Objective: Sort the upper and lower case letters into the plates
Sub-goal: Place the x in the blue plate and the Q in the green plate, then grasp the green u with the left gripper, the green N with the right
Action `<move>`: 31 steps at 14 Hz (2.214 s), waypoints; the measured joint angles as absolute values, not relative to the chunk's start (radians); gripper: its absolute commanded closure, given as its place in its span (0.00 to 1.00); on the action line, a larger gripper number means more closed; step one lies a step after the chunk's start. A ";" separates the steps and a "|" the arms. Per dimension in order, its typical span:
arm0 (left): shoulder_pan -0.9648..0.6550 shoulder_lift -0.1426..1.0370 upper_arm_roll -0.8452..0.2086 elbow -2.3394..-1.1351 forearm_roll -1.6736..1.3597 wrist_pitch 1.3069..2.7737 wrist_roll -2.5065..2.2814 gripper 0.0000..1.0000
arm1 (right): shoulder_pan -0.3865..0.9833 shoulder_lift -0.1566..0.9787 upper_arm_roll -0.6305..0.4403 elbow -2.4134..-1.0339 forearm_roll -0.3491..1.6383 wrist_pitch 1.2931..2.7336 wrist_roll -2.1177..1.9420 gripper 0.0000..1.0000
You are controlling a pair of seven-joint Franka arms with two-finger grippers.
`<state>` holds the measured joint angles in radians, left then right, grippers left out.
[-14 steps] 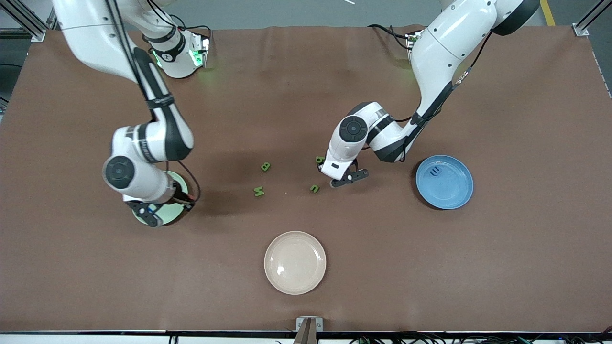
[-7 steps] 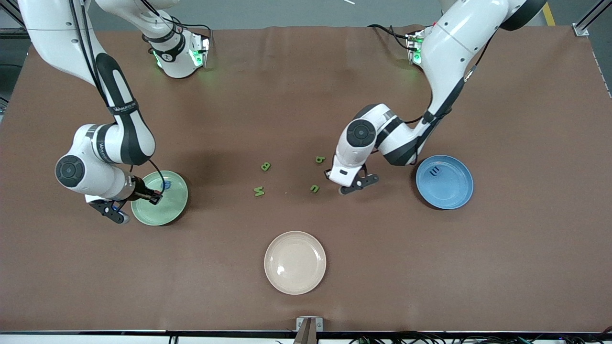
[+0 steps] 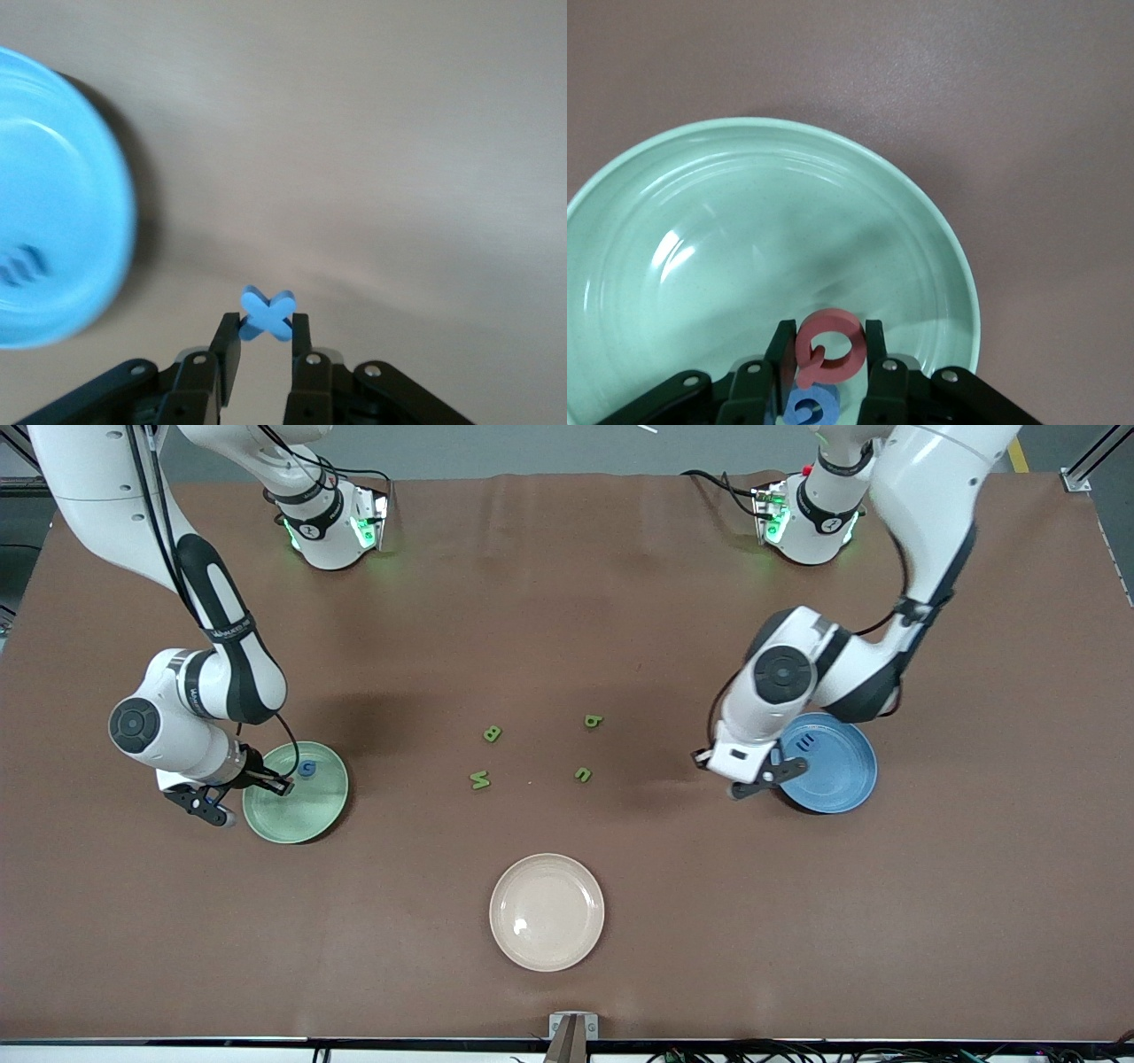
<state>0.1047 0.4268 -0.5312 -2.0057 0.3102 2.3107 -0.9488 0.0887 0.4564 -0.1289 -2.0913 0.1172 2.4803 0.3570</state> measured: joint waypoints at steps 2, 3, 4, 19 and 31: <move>0.241 0.395 -0.582 -2.069 0.311 2.312 -0.848 0.86 | 0.089 0.461 -0.127 -2.093 0.117 2.482 0.357 0.91; 0.297 0.384 -0.598 -2.094 0.312 2.314 -0.801 0.86 | 0.089 0.465 -0.127 -2.093 0.117 2.485 0.357 0.91; 0.341 0.377 -0.605 -2.116 0.314 2.320 -0.755 0.86 | 0.089 0.469 -0.127 -2.093 0.117 2.490 0.357 0.91; 0.493 0.489 -0.608 -2.190 0.526 2.480 -0.648 0.82 | 0.111 0.471 -0.097 -2.008 0.119 2.355 0.499 0.00; 0.499 0.467 -0.730 -2.073 0.527 2.309 -0.707 0.00 | 0.560 0.658 -0.081 -1.744 0.117 2.361 1.416 0.00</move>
